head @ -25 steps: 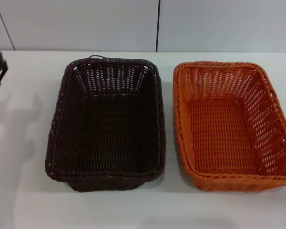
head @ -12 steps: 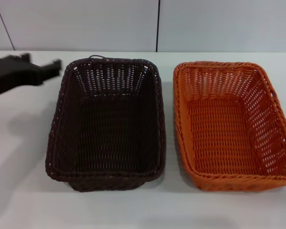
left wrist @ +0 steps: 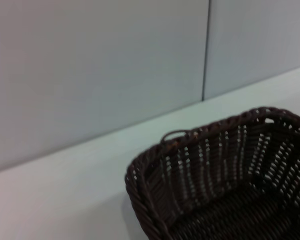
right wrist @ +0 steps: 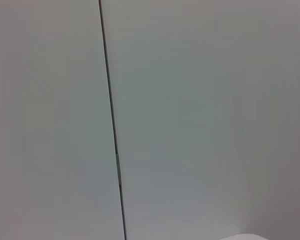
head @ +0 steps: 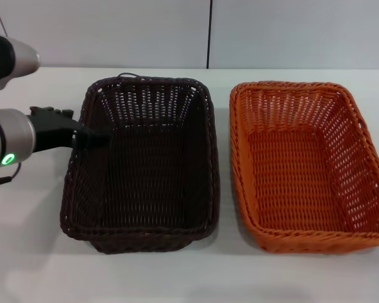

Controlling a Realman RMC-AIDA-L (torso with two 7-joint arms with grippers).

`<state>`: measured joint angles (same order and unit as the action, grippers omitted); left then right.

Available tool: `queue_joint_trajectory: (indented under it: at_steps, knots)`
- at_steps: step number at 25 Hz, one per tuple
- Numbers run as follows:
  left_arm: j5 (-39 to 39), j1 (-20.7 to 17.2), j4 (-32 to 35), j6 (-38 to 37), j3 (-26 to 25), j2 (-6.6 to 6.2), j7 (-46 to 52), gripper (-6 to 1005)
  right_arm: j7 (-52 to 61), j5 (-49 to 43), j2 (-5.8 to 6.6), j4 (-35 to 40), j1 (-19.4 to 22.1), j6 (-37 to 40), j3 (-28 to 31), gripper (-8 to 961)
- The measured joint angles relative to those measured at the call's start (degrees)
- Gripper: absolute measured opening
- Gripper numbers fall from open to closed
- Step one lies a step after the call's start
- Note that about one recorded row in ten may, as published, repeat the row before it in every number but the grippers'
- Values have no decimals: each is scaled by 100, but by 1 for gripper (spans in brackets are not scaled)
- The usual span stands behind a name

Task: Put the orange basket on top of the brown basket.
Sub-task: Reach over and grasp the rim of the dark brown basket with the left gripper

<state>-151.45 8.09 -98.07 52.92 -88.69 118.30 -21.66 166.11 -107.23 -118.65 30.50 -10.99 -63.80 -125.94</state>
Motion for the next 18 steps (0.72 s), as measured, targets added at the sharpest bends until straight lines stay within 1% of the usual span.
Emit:
queue_joint_trajectory:
  at_steps: [1,2,4,6,10,11,12,15,17,18]
  knots:
    - [0,0,0,0,0,0,0,738,0,0,0,0,0,0,0,789]
    - [-23,132,134,115,-8,-2,108,737,0,0,0,-3,1,0,0,789]
    - [-23,132,134,115,-8,-2,108,734,0,0,0,-6,5,0,0,789]
    - [-222,284,277,244,-25,2,298,732,0,0,0,-7,5,5,0,789]
    - [-352,336,305,338,-25,-2,439,726,0,0,0,-16,8,57,0,788]
    - [-624,525,466,569,-25,-5,648,725,0,0,0,-17,9,62,0,788]
    - [-672,601,558,621,-21,-6,685,723,0,0,0,-18,9,73,0,788]
    - [-672,601,558,621,-21,-6,685,719,0,0,0,-18,9,79,0,788]
    - [-687,674,650,670,-16,-6,709,717,0,0,0,-19,9,86,0,788]
    - [-687,864,910,744,-8,0,799,715,0,0,0,-19,12,111,0,788]
